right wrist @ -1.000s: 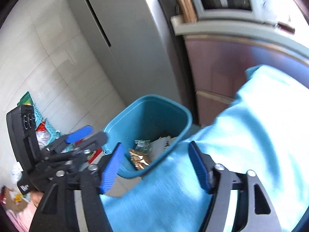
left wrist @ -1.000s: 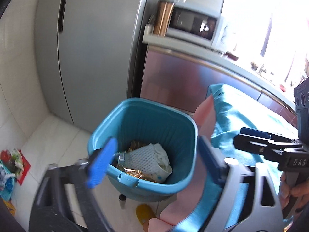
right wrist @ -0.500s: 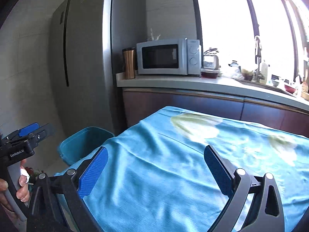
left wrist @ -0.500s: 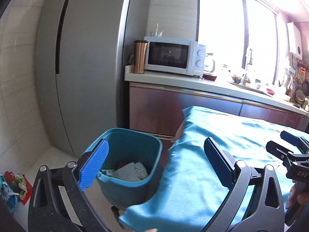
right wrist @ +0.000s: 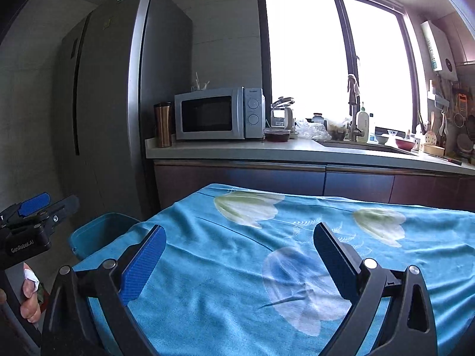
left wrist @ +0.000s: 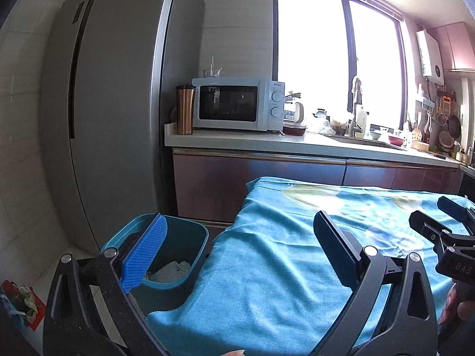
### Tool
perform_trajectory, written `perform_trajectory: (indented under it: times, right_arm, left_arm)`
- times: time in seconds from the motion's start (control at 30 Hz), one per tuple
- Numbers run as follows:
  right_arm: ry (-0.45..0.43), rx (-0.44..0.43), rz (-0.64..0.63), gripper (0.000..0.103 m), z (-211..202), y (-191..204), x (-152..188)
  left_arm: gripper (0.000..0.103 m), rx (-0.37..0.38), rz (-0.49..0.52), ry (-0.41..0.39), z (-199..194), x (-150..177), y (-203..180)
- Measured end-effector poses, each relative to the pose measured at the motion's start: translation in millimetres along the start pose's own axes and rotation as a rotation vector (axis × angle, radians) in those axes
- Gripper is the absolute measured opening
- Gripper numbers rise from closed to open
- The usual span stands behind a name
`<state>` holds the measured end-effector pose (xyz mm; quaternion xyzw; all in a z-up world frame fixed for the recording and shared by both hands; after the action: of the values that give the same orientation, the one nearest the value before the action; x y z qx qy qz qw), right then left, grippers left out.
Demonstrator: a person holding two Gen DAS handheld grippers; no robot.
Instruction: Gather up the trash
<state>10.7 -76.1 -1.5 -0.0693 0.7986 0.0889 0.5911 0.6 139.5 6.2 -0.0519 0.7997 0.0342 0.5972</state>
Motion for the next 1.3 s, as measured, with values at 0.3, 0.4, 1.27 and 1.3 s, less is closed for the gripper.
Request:
perform_trajectory:
  times: [0.3, 0.4, 1.27, 1.3]
  right_arm:
    - [-0.016, 0.015, 0.017, 0.096, -11, -10, 1]
    - [-0.016, 0.021, 0.024, 0.096, -13, -13, 2]
    - [-0.020, 0.026, 0.028, 0.096, -23, -22, 1]
    - [-0.022, 0.025, 0.030, 0.096, -24, -23, 1]
  left_arm:
    - [0.097, -0.004, 0.022, -0.032, -10, 0, -16]
    - [0.097, -0.003, 0.029, -0.042, -13, 1, -19]
    - [0.097, 0.000, 0.065, -0.073, -22, -1, -30]
    - [0.097, 0.002, 0.067, -0.073, -23, -1, -31]
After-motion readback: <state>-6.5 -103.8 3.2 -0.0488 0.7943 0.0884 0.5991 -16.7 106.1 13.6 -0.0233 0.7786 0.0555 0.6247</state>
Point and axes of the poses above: each gripper's, at about its wrist camera, not at the fingertips, and z roughly the way its jaws point, y to its left, x to its underside, the point moved 5 cm from there along z, roughly the way its jaws point, and after that the axes turned 2 degrees about z, right-handed, at the moved point
